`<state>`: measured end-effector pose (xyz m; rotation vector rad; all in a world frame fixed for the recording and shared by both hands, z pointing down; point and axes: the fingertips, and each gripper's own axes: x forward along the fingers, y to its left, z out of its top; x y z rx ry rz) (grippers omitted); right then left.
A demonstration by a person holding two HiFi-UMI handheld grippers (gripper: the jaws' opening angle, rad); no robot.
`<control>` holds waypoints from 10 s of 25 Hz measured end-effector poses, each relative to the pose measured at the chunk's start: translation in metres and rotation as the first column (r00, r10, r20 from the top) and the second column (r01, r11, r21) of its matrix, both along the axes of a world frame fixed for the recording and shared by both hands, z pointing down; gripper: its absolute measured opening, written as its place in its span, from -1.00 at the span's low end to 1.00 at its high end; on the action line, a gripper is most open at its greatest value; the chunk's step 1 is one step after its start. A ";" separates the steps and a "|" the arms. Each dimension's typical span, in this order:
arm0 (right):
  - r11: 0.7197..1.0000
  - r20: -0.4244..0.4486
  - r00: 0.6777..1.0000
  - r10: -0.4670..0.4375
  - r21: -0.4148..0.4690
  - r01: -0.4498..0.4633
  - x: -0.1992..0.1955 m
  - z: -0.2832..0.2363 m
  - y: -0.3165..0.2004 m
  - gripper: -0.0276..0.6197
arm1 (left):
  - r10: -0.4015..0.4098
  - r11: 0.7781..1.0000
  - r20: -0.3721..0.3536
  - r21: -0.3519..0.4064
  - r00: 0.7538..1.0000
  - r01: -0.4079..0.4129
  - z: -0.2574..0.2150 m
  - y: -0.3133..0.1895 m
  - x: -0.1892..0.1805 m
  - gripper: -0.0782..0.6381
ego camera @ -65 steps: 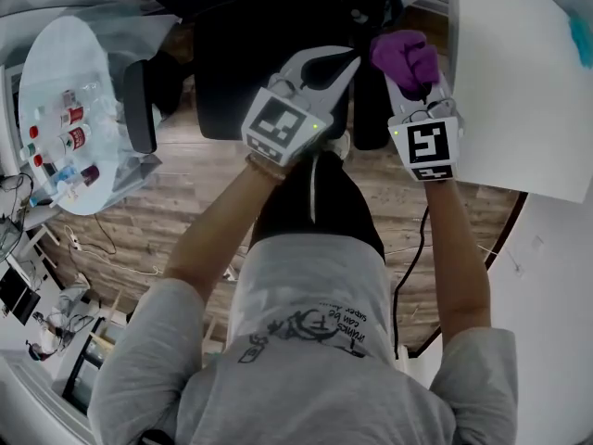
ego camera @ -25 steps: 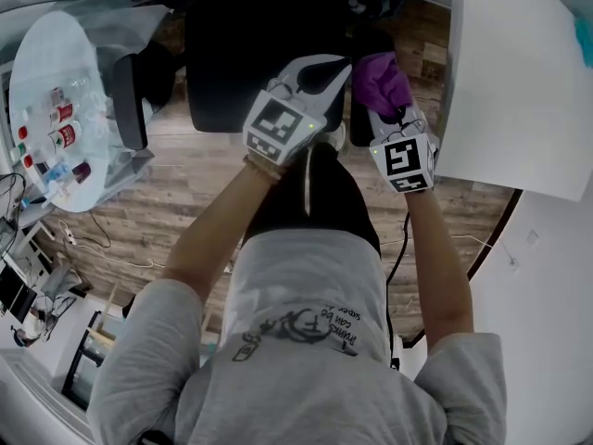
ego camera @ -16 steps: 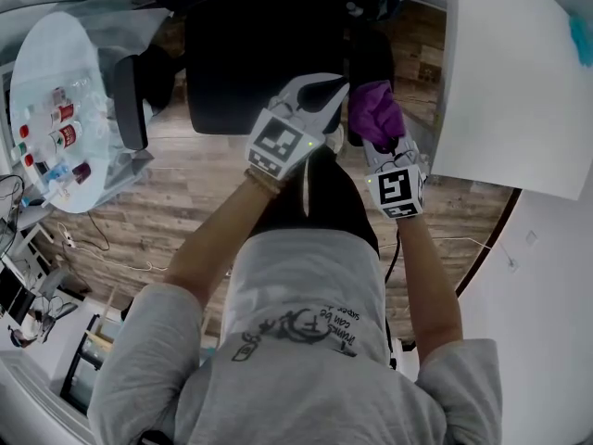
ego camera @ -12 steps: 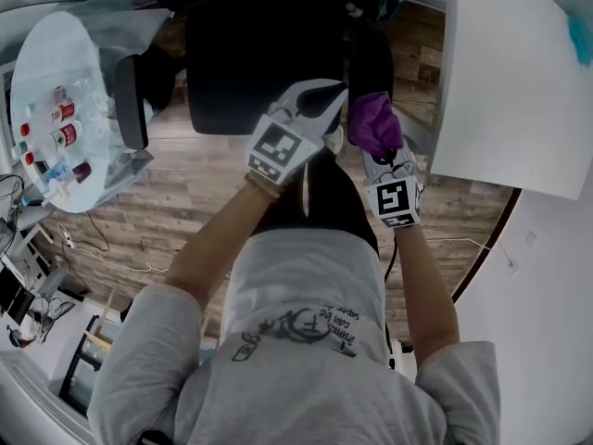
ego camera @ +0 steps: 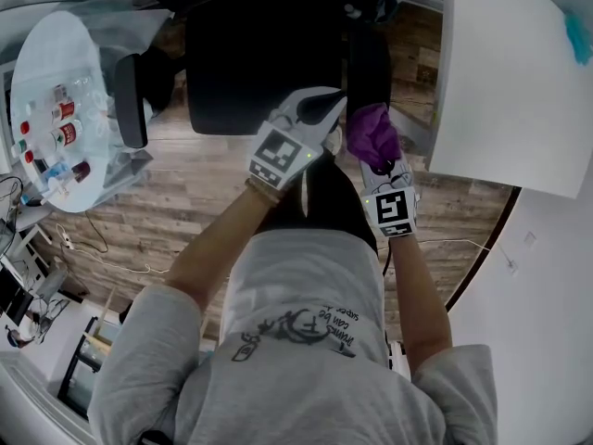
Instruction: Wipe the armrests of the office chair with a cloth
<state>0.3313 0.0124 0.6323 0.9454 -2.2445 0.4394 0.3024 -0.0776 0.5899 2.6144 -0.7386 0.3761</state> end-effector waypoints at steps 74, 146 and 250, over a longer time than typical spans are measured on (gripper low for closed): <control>0.998 0.051 0.998 0.047 0.036 -0.049 0.001 0.002 -0.022 -0.80 | 0.009 1.000 0.014 -0.018 1.000 -0.009 0.010 -0.015 -0.009 -0.78; 0.893 0.281 0.956 -0.087 0.447 -0.051 -0.033 -0.394 -0.042 -0.81 | -0.231 0.923 -0.174 0.273 0.957 0.272 -0.348 0.040 -0.076 -0.78; 0.682 0.227 0.647 -0.727 0.343 0.646 -0.580 -0.316 -0.018 -0.81 | -0.831 0.527 -0.113 0.157 0.545 0.835 -0.275 0.093 -0.599 -0.78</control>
